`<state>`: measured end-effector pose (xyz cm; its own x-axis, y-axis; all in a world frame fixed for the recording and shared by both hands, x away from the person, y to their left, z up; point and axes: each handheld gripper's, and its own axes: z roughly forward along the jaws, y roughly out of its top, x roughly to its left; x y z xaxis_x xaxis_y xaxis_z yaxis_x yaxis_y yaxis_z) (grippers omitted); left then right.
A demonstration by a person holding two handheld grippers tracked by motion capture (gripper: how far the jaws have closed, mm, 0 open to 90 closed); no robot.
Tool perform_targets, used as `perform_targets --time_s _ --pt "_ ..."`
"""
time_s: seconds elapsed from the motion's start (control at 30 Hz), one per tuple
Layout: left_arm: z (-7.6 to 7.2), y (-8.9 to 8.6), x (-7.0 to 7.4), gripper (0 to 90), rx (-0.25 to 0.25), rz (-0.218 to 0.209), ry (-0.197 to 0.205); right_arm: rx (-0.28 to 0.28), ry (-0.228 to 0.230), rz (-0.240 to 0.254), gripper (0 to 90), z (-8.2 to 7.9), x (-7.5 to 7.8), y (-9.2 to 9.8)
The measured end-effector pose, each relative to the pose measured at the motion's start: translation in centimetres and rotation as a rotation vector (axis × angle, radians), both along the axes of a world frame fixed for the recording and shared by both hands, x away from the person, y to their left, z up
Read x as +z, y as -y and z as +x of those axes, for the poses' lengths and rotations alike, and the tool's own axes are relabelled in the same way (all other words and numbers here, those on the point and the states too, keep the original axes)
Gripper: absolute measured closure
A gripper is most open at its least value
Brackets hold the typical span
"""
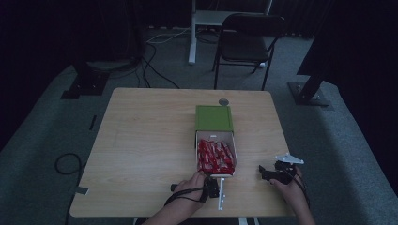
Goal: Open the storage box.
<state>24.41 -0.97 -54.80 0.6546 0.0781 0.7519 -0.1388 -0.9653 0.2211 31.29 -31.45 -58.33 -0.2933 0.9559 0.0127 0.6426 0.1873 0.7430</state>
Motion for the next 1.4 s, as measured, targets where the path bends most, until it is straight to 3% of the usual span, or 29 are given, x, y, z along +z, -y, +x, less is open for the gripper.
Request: perform_targets --time_s 0.4,0.53,0.6,0.63,0.67,0.73,0.77,1.0,1.2,1.33,1.4 --pt "-0.2 -0.4 0.5 70.0 -0.011 -0.034 -0.045 0.0 0.0 0.0 11.1 0.0 0.0 0.0" --pt "-0.3 -0.8 1.4 69.4 0.002 -0.099 -0.091 0.0 0.0 0.0 11.1 0.0 0.0 0.0" --pt "-0.3 -0.9 1.7 69.4 0.001 -0.106 -0.098 0.0 0.0 0.0 11.1 0.0 0.0 0.0" --pt "-0.5 -1.1 2.3 69.4 -0.002 -0.155 -0.14 0.0 0.0 0.0 11.0 0.0 0.0 0.0" --pt "-0.5 -1.1 2.3 69.5 -0.002 -0.155 -0.14 0.0 0.0 0.0 11.0 0.0 0.0 0.0" --pt "-0.7 -1.3 3.1 69.4 -0.01 -0.215 -0.175 0.0 0.0 0.0 11.0 0.0 0.0 0.0" --pt "-0.7 -1.3 3.3 69.4 -0.013 -0.218 -0.179 0.0 0.0 0.0 11.0 0.0 0.0 0.0" --pt "-0.3 -1.9 5.3 69.5 -0.027 -0.344 -0.238 0.0 0.0 0.0 11.0 0.0 0.0 0.0" --pt "0.6 -2.8 6.8 69.5 -0.013 -0.413 -0.243 0.0 0.0 0.0 11.1 0.0 0.0 0.0" --pt "1.7 -4.3 8.5 69.5 0.013 -0.5 -0.238 0.0 0.0 0.0 11.0 0.0 0.0 0.0" --pt "1.8 -4.6 8.7 69.5 0.019 -0.511 -0.236 0.0 0.0 0.0 11.0 0.0 0.0 0.0"
